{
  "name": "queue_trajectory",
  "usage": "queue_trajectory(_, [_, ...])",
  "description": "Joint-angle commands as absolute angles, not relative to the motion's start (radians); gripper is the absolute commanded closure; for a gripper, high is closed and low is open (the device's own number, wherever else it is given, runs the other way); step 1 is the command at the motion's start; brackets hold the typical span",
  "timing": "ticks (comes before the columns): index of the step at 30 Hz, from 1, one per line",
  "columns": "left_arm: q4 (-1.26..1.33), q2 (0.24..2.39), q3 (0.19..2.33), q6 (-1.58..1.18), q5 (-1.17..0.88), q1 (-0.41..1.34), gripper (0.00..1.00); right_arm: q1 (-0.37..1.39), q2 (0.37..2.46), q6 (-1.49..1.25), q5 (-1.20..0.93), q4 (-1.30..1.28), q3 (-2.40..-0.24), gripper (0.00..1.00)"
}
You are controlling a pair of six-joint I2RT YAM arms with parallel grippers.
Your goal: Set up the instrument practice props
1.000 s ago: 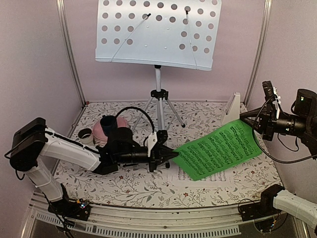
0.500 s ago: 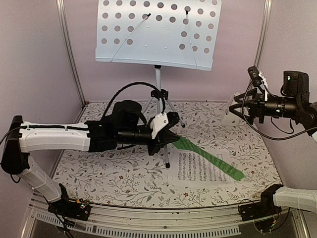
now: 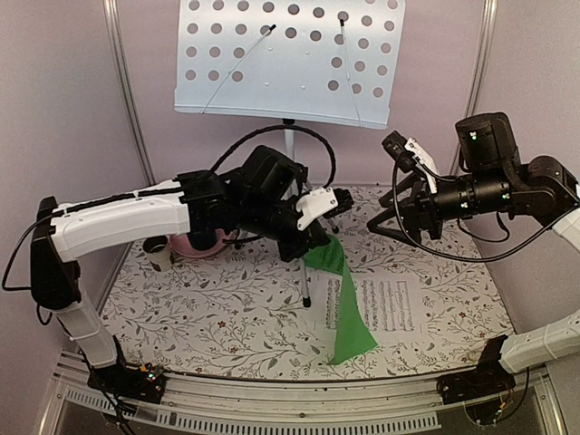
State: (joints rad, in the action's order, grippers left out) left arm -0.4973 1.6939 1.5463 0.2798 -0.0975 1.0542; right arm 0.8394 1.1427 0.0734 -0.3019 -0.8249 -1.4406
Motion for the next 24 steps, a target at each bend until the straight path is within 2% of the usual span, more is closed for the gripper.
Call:
queue_trajectory(1, [-0.75, 1.793, 1.685, 0.241, -0.068, 1.053, 1.0, 0.901, 1.123, -0.067, -0.092, -0.873, -1.436, 0.23])
queue_trajectory(8, [-0.906, 1.899, 1.895, 0.156, -0.058, 1.042, 1.0, 0.997, 1.116, -0.255, 0.07, -0.869, -1.353, 0.25])
queue_trajectory(17, [-1.042, 1.956, 2.115, 0.132, -0.096, 1.039, 1.0, 1.067, 1.18, -0.309, 0.171, -0.834, -1.349, 0.29])
queue_trajectory(24, [-1.061, 1.957, 2.162, 0.127, -0.104, 1.046, 1.0, 1.158, 1.317, -0.299, 0.304, -0.932, -1.413, 0.41])
